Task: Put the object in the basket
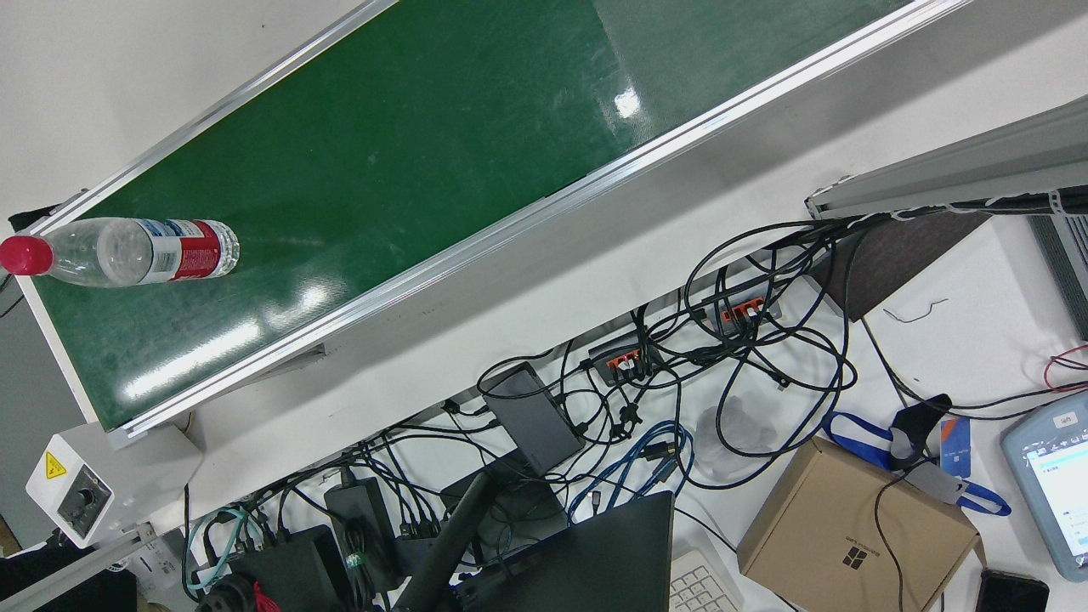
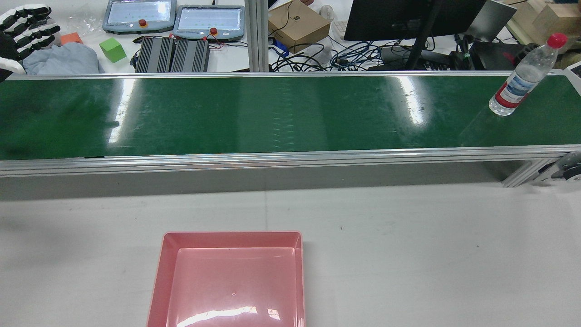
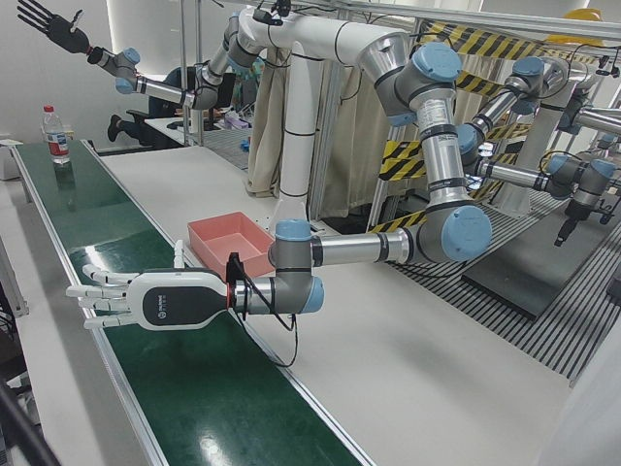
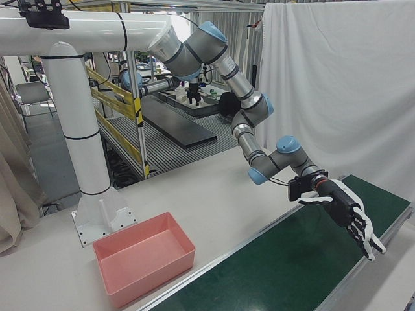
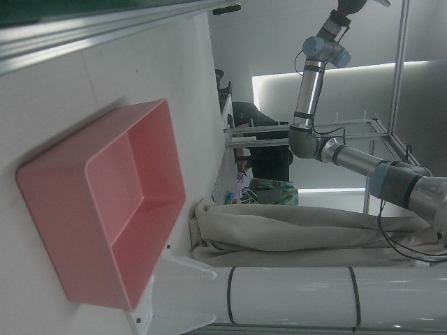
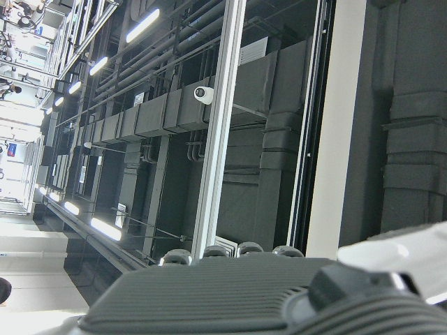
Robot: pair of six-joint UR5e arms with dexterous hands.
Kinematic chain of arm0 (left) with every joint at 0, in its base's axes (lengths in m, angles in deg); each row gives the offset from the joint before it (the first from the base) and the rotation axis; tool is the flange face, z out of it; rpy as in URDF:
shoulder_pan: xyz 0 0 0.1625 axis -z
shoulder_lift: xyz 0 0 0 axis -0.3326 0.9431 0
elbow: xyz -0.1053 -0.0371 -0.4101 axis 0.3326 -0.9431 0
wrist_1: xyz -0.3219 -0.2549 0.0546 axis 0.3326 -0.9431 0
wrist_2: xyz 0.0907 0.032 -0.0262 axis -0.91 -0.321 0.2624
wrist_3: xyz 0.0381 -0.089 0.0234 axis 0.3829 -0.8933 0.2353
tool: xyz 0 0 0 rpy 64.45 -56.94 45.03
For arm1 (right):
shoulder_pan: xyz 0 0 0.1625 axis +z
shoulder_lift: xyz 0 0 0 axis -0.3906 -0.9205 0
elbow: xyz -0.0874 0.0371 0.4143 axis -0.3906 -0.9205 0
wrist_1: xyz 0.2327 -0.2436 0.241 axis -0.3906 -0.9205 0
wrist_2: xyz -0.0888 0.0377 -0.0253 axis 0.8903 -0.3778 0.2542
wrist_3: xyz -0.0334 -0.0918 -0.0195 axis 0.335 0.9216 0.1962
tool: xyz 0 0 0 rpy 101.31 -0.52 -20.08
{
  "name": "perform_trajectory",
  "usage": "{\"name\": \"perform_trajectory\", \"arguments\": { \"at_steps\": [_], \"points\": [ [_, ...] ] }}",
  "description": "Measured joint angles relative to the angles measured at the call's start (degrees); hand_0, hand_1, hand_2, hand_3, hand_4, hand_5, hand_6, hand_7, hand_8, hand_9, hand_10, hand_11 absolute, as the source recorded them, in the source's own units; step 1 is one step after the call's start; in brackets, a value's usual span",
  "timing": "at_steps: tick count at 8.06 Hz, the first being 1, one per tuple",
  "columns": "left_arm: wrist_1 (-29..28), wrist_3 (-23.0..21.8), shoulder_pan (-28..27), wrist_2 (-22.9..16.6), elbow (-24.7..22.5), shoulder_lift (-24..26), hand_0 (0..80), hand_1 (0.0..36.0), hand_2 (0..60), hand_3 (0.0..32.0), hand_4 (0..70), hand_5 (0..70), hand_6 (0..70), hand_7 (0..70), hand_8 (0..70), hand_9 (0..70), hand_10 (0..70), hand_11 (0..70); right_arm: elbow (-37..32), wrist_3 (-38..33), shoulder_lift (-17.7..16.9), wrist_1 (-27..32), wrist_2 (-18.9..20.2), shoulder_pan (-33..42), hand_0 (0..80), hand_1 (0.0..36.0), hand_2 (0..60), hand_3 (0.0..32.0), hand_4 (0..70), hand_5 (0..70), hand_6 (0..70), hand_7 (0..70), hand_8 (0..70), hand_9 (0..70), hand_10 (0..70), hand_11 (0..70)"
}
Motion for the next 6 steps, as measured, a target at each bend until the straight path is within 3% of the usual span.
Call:
{"name": "perform_trajectory", "arguments": {
  "at_steps": [2, 6],
  "points": [
    [0.1, 0.0, 0.1, 0.1, 0.0, 0.0, 58.8, 9.4, 0.0, 8.0, 2.7, 22.2, 5.8, 3.9, 10.0, 10.8, 3.3, 6.5, 0.0, 0.0, 0.0, 0.0, 0.0, 0.0, 0.0, 0.0, 0.0, 0.0, 0.0, 0.0, 0.0, 0.0, 0.0, 0.0, 0.0, 0.0],
    [0.1, 0.0, 0.1, 0.0, -0.1, 0.0, 58.3, 8.9, 0.0, 7.8, 2.8, 22.8, 5.5, 3.9, 10.3, 11.2, 3.2, 6.4, 0.0, 0.0, 0.0, 0.0, 0.0, 0.0, 0.0, 0.0, 0.0, 0.0, 0.0, 0.0, 0.0, 0.0, 0.0, 0.0, 0.0, 0.0]
  ]
}}
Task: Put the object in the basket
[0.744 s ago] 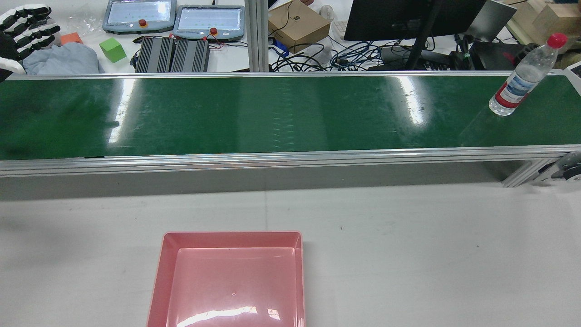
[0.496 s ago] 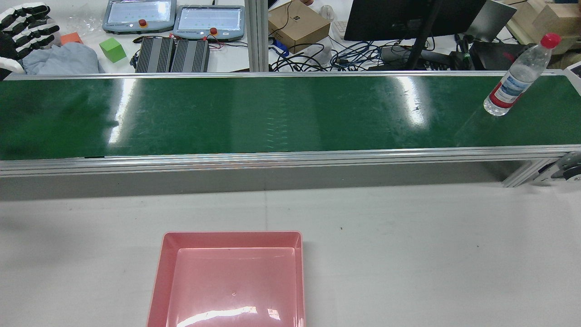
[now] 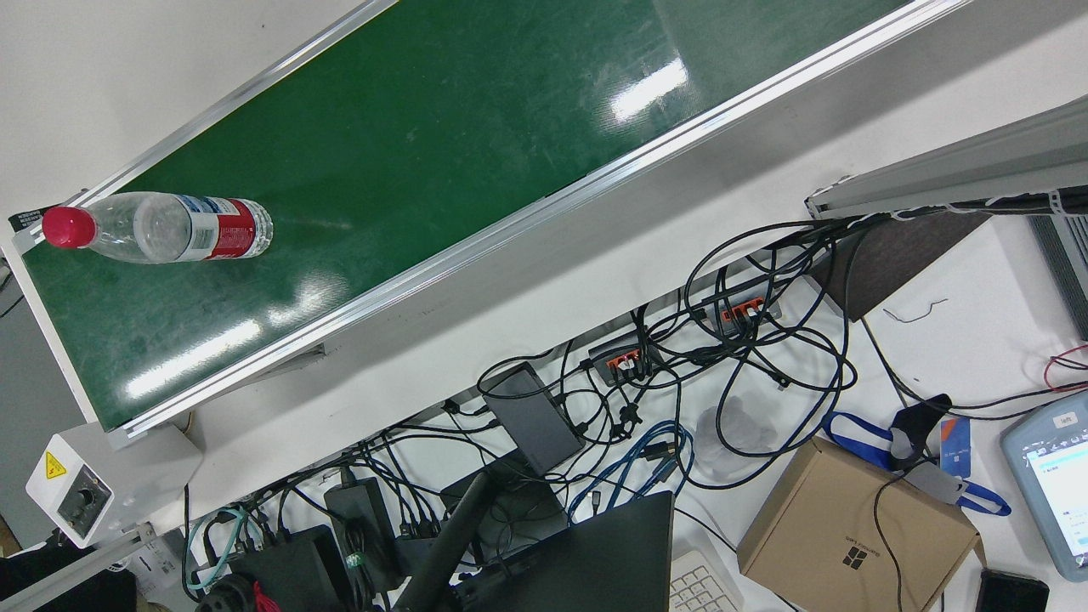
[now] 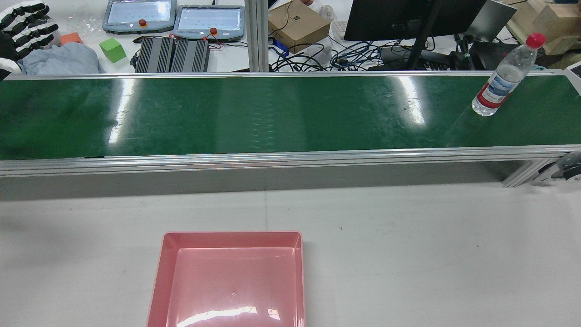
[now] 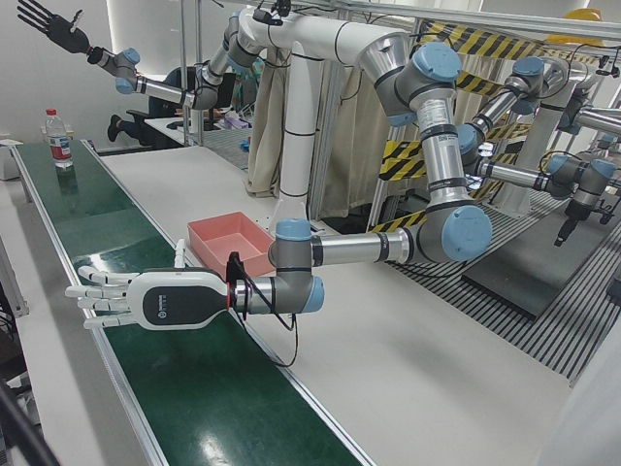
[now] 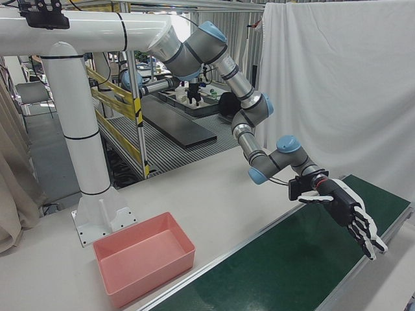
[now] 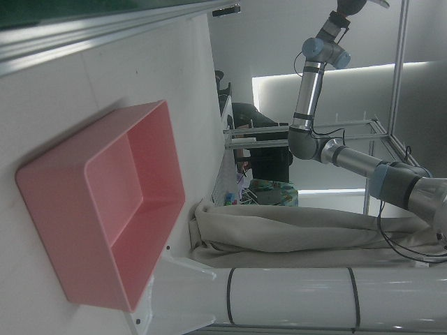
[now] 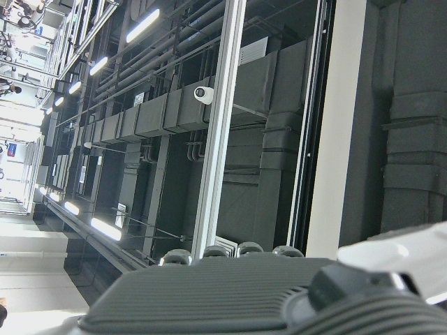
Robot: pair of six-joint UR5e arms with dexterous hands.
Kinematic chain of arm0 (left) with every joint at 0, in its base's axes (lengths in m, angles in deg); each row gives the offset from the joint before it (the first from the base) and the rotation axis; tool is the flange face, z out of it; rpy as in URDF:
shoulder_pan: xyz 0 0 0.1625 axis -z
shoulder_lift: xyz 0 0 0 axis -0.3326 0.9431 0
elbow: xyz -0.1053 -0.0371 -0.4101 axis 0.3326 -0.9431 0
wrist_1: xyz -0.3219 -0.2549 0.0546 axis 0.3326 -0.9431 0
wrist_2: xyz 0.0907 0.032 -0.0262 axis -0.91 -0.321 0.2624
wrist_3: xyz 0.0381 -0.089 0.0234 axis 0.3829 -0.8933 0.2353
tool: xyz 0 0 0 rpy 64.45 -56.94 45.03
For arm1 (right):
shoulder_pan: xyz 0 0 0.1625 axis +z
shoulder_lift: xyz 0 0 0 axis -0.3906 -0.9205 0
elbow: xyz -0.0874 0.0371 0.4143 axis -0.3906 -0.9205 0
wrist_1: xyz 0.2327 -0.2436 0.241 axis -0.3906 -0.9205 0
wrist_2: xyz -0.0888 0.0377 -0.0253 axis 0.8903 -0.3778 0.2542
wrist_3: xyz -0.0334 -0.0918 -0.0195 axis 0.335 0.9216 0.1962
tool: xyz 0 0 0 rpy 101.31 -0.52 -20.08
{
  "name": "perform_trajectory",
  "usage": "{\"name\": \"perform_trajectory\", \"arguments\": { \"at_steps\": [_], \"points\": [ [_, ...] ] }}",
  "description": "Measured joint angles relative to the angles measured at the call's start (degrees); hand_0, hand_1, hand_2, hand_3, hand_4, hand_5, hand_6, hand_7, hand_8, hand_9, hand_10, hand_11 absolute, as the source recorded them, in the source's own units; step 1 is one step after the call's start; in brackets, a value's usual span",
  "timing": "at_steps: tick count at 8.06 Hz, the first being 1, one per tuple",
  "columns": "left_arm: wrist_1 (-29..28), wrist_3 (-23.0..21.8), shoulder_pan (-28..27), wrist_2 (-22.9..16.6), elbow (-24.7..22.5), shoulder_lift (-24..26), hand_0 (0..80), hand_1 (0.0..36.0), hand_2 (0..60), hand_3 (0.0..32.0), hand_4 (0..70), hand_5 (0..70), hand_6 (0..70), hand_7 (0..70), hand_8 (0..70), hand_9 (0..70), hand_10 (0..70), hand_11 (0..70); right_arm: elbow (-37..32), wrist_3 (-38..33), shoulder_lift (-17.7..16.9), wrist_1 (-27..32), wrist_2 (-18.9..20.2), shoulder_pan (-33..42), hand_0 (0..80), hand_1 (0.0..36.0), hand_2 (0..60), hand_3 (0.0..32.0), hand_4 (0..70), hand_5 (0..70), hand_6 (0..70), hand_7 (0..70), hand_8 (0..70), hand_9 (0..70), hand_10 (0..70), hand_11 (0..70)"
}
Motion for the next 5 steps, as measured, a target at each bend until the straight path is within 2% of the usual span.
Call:
{"name": "perform_trajectory", "arguments": {
  "at_steps": [3, 5],
  "points": [
    [0.0, -0.1, 0.3, 0.0, -0.7, 0.0, 58.1, 8.9, 0.0, 7.8, 2.5, 23.1, 5.3, 4.0, 10.6, 11.5, 3.1, 6.1, 0.0, 0.0, 0.0, 0.0, 0.0, 0.0, 0.0, 0.0, 0.0, 0.0, 0.0, 0.0, 0.0, 0.0, 0.0, 0.0, 0.0, 0.0],
    [0.0, -0.7, 0.9, 0.0, -1.7, 0.0, 58.0, 9.2, 0.0, 6.6, 6.5, 23.7, 6.9, 4.7, 12.9, 12.9, 4.3, 7.8, 0.0, 0.0, 0.0, 0.0, 0.0, 0.0, 0.0, 0.0, 0.0, 0.0, 0.0, 0.0, 0.0, 0.0, 0.0, 0.0, 0.0, 0.0]
  ]
}}
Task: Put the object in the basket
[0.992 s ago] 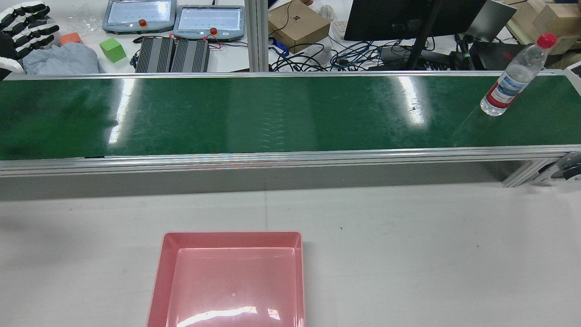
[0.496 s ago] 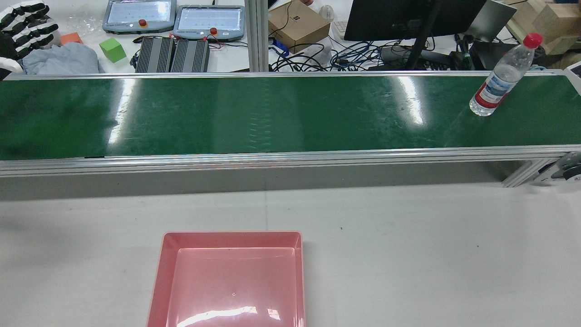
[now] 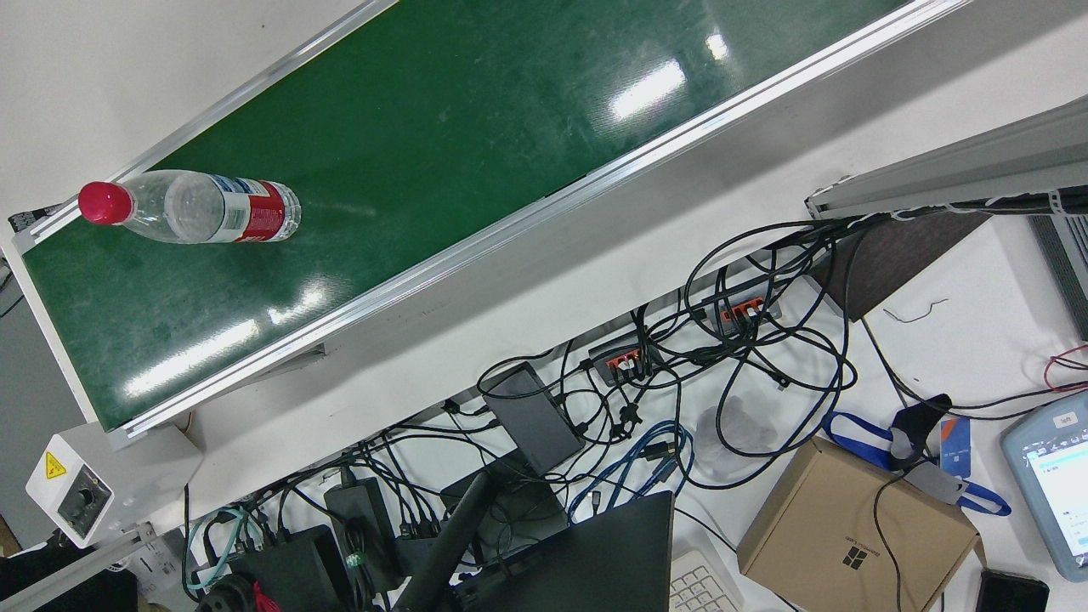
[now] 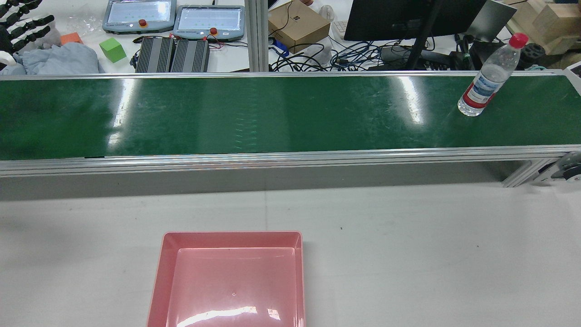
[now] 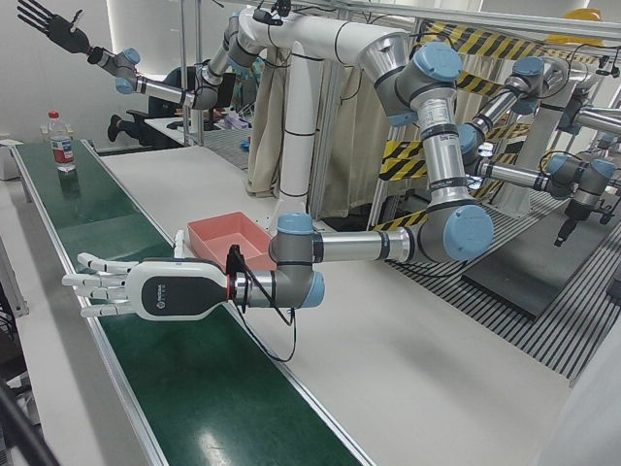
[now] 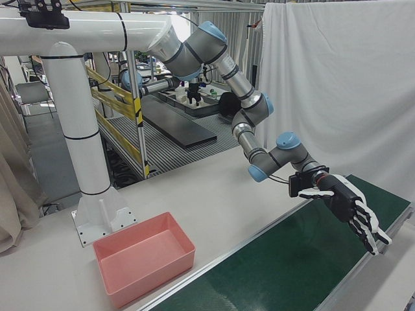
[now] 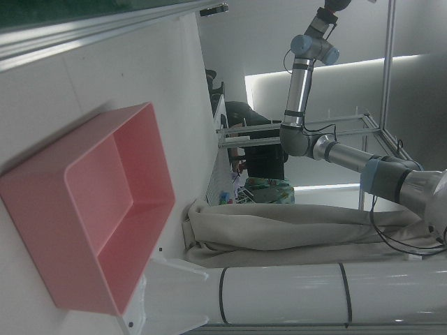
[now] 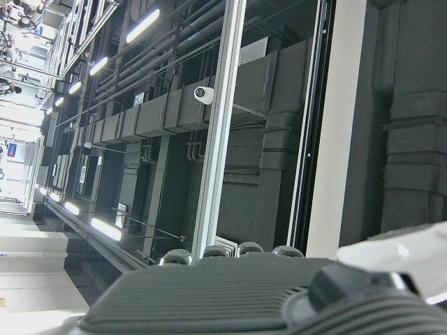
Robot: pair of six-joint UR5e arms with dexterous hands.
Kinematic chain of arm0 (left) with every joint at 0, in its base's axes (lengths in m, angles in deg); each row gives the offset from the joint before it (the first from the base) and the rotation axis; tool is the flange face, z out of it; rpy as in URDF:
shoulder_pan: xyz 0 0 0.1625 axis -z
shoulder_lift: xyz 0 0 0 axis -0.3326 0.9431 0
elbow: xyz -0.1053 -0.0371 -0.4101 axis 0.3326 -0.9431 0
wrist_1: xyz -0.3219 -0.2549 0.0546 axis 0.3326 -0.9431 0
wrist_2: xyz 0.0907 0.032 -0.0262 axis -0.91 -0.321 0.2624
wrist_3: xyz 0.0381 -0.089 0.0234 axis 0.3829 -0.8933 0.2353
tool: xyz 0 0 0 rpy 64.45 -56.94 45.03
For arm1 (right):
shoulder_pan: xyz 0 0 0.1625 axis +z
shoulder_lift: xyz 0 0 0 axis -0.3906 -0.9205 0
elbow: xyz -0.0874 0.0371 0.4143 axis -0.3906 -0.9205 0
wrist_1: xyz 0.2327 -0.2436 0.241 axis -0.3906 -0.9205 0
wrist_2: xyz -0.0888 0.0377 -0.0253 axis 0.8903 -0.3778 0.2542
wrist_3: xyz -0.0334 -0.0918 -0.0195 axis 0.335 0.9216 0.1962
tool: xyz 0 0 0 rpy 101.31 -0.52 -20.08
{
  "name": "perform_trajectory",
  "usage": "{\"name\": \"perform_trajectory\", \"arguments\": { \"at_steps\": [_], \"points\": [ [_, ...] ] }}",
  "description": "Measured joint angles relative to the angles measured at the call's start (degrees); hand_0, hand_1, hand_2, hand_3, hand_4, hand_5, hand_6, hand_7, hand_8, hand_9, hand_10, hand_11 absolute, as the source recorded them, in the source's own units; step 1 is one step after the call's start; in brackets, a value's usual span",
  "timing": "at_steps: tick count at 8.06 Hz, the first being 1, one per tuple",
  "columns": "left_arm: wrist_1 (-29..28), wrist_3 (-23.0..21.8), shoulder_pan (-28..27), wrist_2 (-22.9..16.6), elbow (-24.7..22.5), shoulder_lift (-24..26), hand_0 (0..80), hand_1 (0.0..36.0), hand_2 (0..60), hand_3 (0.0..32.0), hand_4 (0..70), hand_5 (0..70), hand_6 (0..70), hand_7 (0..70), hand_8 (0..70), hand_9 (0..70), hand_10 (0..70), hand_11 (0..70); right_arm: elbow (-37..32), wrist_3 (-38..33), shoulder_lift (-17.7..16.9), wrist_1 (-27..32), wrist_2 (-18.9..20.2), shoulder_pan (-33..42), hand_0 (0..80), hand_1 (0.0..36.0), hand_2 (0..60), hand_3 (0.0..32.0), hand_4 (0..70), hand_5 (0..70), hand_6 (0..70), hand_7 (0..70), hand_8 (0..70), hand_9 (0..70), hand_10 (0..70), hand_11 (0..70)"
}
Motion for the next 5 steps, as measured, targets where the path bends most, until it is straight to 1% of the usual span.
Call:
{"name": "perform_trajectory", "arguments": {
  "at_steps": [2, 3, 5],
  "points": [
    [0.0, -0.4, 0.3, 0.0, -0.6, -0.1, 58.2, 9.2, 0.0, 7.0, 6.7, 24.0, 6.7, 4.4, 12.8, 12.9, 3.6, 6.8, 0.0, 0.0, 0.0, 0.0, 0.0, 0.0, 0.0, 0.0, 0.0, 0.0, 0.0, 0.0, 0.0, 0.0, 0.0, 0.0, 0.0, 0.0],
    [0.0, -0.5, 0.2, 0.0, -0.7, -0.2, 58.8, 9.5, 0.0, 6.4, 7.2, 23.9, 6.9, 4.7, 13.0, 13.0, 3.8, 7.0, 0.0, 0.0, 0.0, 0.0, 0.0, 0.0, 0.0, 0.0, 0.0, 0.0, 0.0, 0.0, 0.0, 0.0, 0.0, 0.0, 0.0, 0.0],
    [0.1, -0.5, 0.1, 0.0, -0.7, -0.2, 58.4, 9.4, 0.0, 6.6, 7.1, 24.0, 6.7, 4.7, 12.8, 12.7, 3.7, 6.9, 0.0, 0.0, 0.0, 0.0, 0.0, 0.0, 0.0, 0.0, 0.0, 0.0, 0.0, 0.0, 0.0, 0.0, 0.0, 0.0, 0.0, 0.0]
  ]
}}
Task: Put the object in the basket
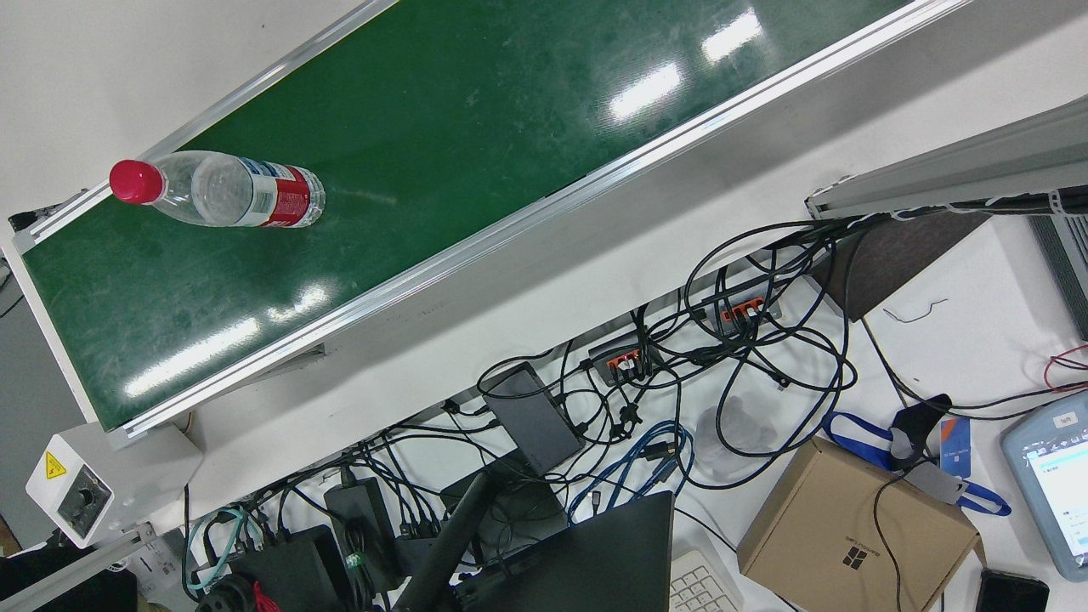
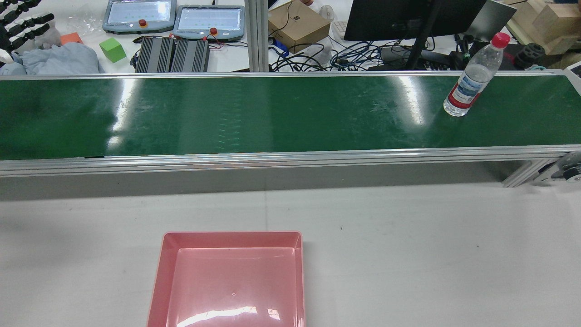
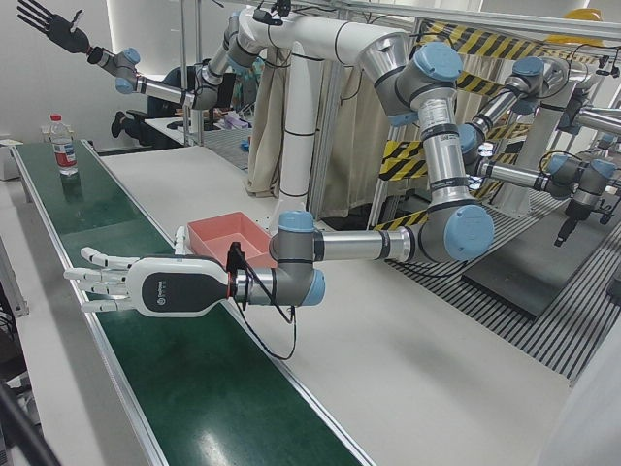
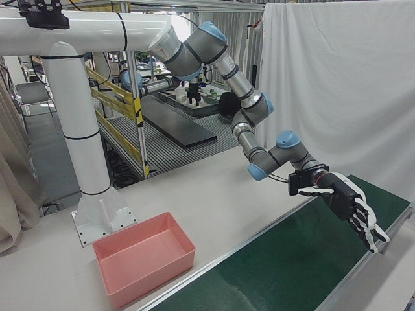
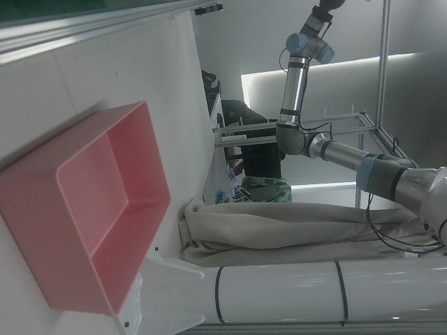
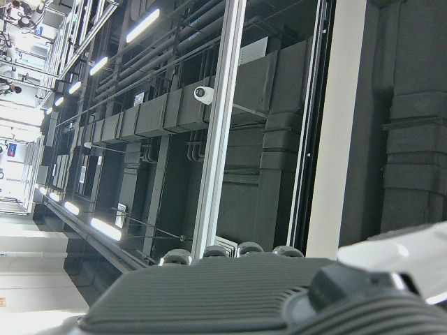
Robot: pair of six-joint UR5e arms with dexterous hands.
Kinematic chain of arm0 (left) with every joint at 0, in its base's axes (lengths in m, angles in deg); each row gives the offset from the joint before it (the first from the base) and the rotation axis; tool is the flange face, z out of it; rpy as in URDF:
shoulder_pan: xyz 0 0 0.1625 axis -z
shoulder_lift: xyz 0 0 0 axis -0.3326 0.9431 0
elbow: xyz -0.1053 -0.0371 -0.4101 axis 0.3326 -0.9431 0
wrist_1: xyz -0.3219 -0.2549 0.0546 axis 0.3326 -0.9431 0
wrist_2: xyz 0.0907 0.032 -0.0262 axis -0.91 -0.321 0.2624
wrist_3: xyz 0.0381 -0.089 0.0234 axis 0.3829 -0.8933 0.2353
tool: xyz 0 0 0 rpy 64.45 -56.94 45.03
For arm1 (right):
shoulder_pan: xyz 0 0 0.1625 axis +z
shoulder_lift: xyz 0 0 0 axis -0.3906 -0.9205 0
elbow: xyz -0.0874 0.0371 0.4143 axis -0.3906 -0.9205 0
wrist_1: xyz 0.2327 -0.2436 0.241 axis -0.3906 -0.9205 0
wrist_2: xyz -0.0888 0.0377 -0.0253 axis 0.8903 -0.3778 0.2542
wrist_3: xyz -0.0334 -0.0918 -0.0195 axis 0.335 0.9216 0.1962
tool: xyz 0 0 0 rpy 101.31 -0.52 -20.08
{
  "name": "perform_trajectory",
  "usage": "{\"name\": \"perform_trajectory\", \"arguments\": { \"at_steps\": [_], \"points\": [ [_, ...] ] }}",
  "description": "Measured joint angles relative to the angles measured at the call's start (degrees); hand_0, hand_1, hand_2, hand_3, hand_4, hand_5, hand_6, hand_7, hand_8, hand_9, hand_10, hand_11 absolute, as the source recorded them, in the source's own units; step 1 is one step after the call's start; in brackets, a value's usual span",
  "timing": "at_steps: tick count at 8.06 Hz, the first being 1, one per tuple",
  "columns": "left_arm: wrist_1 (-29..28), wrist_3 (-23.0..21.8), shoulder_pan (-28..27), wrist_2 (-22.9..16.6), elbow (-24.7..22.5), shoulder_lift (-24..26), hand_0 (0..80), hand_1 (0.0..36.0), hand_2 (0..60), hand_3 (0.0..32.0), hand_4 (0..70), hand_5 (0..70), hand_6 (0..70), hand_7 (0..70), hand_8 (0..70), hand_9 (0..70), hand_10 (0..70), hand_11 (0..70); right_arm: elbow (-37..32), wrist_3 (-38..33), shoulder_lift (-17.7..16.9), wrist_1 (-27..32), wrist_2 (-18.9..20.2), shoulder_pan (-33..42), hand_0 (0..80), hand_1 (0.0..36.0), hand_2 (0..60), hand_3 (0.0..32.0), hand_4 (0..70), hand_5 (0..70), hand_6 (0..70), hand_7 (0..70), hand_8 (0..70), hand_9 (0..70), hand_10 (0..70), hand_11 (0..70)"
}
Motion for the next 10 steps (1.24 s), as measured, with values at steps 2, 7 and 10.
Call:
{"name": "perform_trajectory", "arguments": {
  "at_steps": [2, 7, 10],
  "points": [
    [0.1, 0.0, 0.1, 0.0, -0.1, 0.0, 58.7, 9.5, 0.0, 6.6, 6.7, 24.1, 6.8, 4.4, 12.7, 12.7, 3.6, 6.9, 0.0, 0.0, 0.0, 0.0, 0.0, 0.0, 0.0, 0.0, 0.0, 0.0, 0.0, 0.0, 0.0, 0.0, 0.0, 0.0, 0.0, 0.0],
    [0.1, 0.0, 0.2, 0.0, 0.0, 0.0, 58.5, 9.4, 0.0, 7.8, 3.1, 23.8, 5.4, 3.7, 10.8, 11.9, 3.2, 6.4, 0.0, 0.0, 0.0, 0.0, 0.0, 0.0, 0.0, 0.0, 0.0, 0.0, 0.0, 0.0, 0.0, 0.0, 0.0, 0.0, 0.0, 0.0],
    [0.1, 0.0, 0.1, 0.0, -0.1, 0.0, 58.7, 9.5, 0.0, 7.8, 2.6, 23.7, 5.3, 3.5, 10.8, 11.9, 2.6, 5.4, 0.0, 0.0, 0.0, 0.0, 0.0, 0.0, 0.0, 0.0, 0.0, 0.0, 0.0, 0.0, 0.0, 0.0, 0.0, 0.0, 0.0, 0.0]
  ]
}}
